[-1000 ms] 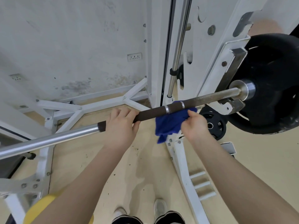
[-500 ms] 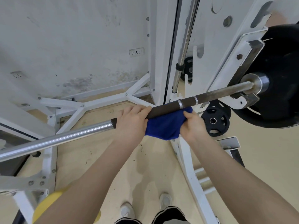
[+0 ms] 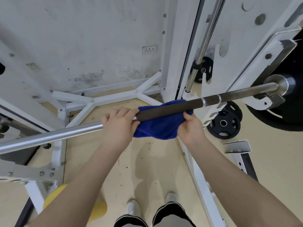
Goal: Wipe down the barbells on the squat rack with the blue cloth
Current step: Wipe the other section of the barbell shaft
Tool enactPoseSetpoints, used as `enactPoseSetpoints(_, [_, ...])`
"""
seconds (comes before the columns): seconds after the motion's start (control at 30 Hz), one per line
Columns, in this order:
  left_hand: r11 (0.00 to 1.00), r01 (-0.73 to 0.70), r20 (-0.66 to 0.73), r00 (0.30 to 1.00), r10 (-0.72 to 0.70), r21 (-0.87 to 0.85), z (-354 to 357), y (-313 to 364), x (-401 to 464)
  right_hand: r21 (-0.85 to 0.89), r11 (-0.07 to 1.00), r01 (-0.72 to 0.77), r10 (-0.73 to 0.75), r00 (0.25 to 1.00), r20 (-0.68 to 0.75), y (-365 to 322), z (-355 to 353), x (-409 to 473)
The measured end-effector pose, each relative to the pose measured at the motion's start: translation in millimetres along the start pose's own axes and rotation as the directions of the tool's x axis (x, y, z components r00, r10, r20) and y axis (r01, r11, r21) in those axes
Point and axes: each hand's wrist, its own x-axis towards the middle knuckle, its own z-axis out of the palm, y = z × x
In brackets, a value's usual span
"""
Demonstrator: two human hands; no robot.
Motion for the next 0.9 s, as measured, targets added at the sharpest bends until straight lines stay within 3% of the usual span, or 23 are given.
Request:
enactPoseSetpoints(0.13, [0.999,-0.001,-0.001,1.0,0.001,-0.034,-2,-6,-2,0.094,0.994,0.048,-0.051,0.998,0.029,18,11,4])
enactPoseSetpoints(0.2, [0.998,0.029,0.015,1.0,-0.028,-0.061,-7,-8,1,0.106,0.993,-0.05,0.034,0.989,0.143,43,19,-2])
enactPoseSetpoints(0.27, [0.998,0.038,0.024,0.999,-0.037,-0.051,-10,-8,5,0.075,0.985,-0.153,0.122,0.941,0.316,62,18,-8])
enactPoseSetpoints(0.33, [0.999,0.023,0.026,0.999,-0.022,-0.034,-10,-6,6,-0.002,0.983,-0.183,0.168,0.9,0.403,57,14,-12])
enactPoseSetpoints(0.43, [0.998,0.014,0.008,1.0,-0.014,-0.063,-10,-7,5,-0.082,0.987,-0.139,0.158,0.929,0.334,36,8,-10])
enactPoseSetpoints(0.53, [0.997,-0.012,-0.003,1.0,0.012,-0.076,-9,-10,5,0.001,0.997,-0.081,0.079,0.972,0.221,29,6,-7])
enactPoseSetpoints(0.6, [0.996,-0.047,-0.013,0.999,0.046,-0.079,-8,-11,4,0.024,0.992,-0.126,0.115,0.959,0.258,41,13,-11])
enactPoseSetpoints(0.73, [0.997,-0.042,0.009,0.999,0.043,-0.072,-5,-12,7,-0.157,0.961,-0.229,0.274,0.876,0.397,85,31,-25])
enactPoseSetpoints(0.83, [0.998,-0.041,0.01,0.999,0.041,-0.054,-6,-12,6,-0.17,0.963,-0.21,0.259,0.895,0.363,80,32,-26])
enactPoseSetpoints(0.9, [0.996,-0.022,0.001,1.0,0.022,-0.084,-7,-11,4,-0.065,0.987,-0.148,0.161,0.945,0.286,56,25,-20])
